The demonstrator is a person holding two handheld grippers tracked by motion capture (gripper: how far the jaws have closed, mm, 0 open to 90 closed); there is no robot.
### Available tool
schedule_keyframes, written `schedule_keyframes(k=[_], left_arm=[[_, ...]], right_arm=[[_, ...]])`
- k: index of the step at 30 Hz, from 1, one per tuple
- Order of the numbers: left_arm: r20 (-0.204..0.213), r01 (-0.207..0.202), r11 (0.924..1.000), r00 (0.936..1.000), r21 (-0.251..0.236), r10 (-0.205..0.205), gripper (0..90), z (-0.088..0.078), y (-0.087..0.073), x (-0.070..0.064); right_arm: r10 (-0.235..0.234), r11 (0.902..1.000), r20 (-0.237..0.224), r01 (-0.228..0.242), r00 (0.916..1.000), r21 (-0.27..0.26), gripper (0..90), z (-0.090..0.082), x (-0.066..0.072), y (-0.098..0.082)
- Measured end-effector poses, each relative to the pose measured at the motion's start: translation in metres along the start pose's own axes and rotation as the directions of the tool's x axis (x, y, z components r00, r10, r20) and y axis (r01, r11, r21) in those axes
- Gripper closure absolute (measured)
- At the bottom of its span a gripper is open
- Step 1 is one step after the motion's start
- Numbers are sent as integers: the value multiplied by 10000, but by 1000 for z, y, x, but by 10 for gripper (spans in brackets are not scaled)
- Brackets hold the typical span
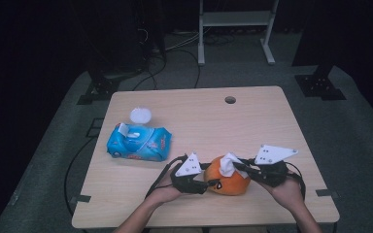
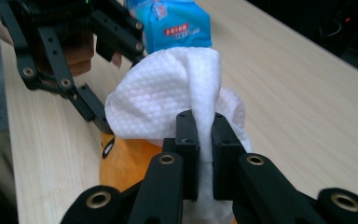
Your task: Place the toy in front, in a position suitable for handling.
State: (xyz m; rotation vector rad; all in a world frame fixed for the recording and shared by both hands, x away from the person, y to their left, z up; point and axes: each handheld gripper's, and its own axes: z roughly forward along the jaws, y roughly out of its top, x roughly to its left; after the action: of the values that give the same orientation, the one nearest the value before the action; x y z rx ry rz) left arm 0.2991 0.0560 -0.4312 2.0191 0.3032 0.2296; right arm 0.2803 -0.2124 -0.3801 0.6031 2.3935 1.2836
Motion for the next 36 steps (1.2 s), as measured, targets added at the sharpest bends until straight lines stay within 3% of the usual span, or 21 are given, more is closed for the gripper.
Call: schedule_keyframes(k=[3,4,8,10,11,13,15,17,19,20,23,25,27,30,32,34,36], left_arm=[[68,607,9981,9981,44,-607,263,5,0,3],[62,747,9972,9972,-69,-747,263,5,-1,4],[155,258,9994,9996,-213,-255,400,5,-1,-3],[128,-28,10000,9999,-69,28,417,5,0,-6],[95,-33,10000,9999,-18,34,422,5,0,-6],[134,150,9998,9998,-121,-149,423,4,-1,-5],[227,271,9994,9994,-208,-266,410,3,-1,-3],[397,624,9974,9974,-357,-610,330,3,-1,1],[516,1030,9945,9935,-202,-1019,206,7,-1,4],[622,1031,9946,9928,-88,-1024,181,10,-3,3],[362,465,9988,9983,-147,-459,315,10,-5,0],[245,260,9994,9994,-238,-254,400,9,-3,-3],[242,113,9998,9996,-189,-108,416,9,-2,-5],[217,76,9999,9997,-66,-75,433,8,-4,-5],[231,180,9998,9996,-65,-179,439,7,-6,-3],[302,274,9996,9992,-121,-270,436,7,-8,-1],[369,568,9981,9978,-241,-559,377,9,-11,2]], right_arm=[[-41,9998,-116,43,9999,193,834,5,1,-3],[-56,9998,-86,58,9999,166,834,6,2,-1],[-389,9986,-551,368,9977,-372,834,12,20,13],[-686,9975,-560,675,9961,-212,834,18,28,16],[-882,9961,-331,882,9955,-17,835,21,29,14],[-503,9987,-407,500,9979,-79,836,20,22,11],[-256,9997,-75,256,9996,-25,836,13,12,6],[38,10000,-104,-38,9999,-4,836,7,4,0],[235,9997,-6,-235,9997,-3,836,5,0,-5],[372,9993,-144,-374,9992,-82,835,5,-1,-6],[186,9997,-87,-187,9998,-130,835,6,2,-2],[-67,9994,-342,55,9994,-351,835,6,13,6],[-215,9992,-595,194,9980,-360,835,11,21,10],[-741,9972,-376,744,9965,65,835,21,31,10],[-562,9984,-219,563,9982,41,835,18,26,10],[-518,9986,445,512,9977,156,834,11,16,8],[88,9998,569,-97,9983,157,831,5,2,0]])
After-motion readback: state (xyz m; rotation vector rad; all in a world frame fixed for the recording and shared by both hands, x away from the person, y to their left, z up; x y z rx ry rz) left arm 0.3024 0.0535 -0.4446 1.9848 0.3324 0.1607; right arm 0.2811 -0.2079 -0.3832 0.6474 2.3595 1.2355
